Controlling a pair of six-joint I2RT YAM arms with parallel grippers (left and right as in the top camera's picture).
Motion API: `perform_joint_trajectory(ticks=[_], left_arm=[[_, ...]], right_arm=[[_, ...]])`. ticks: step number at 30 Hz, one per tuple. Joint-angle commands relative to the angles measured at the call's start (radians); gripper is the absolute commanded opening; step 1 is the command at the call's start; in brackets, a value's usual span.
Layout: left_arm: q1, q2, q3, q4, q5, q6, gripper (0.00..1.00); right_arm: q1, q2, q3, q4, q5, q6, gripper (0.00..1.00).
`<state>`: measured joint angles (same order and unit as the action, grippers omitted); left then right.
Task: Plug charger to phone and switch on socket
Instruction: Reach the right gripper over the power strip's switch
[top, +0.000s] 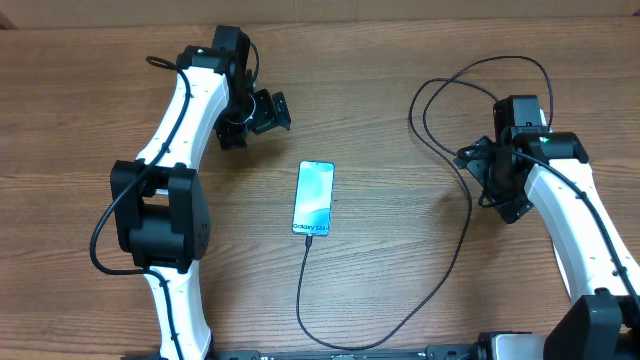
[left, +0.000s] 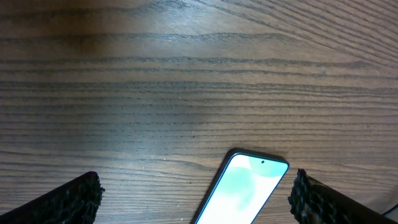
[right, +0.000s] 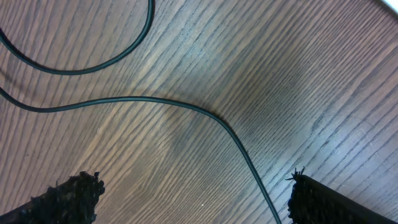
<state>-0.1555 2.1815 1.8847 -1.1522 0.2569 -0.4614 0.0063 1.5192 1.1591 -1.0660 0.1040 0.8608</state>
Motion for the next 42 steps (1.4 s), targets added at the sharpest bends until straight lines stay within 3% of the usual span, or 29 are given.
perform_joint_trajectory(ticks=[1, 12, 22, 32, 42], left_arm=[[-0.004, -0.013, 0.010, 0.001, -0.005, 0.012, 1.00], [-0.004, -0.013, 0.010, 0.001, -0.005, 0.012, 1.00], [-0.004, -0.013, 0.010, 0.001, -0.005, 0.012, 1.00], [-0.004, -0.013, 0.010, 0.001, -0.005, 0.012, 0.99], [-0.004, -0.013, 0.010, 0.001, -0.005, 0.012, 1.00]], right_arm=[[-0.002, -0.014, 0.022, 0.002, 0.008, 0.007, 1.00], [-0.003, -0.014, 0.038, -0.046, 0.050, 0.004, 1.00], [-0.091, -0.014, 0.312, -0.293, 0.153, 0.038, 1.00], [-0.291, 0.050, 0.325, -0.240, 0.263, 0.148, 0.99], [-0.367, 0.229, 0.325, -0.108, 0.303, 0.161, 1.00]])
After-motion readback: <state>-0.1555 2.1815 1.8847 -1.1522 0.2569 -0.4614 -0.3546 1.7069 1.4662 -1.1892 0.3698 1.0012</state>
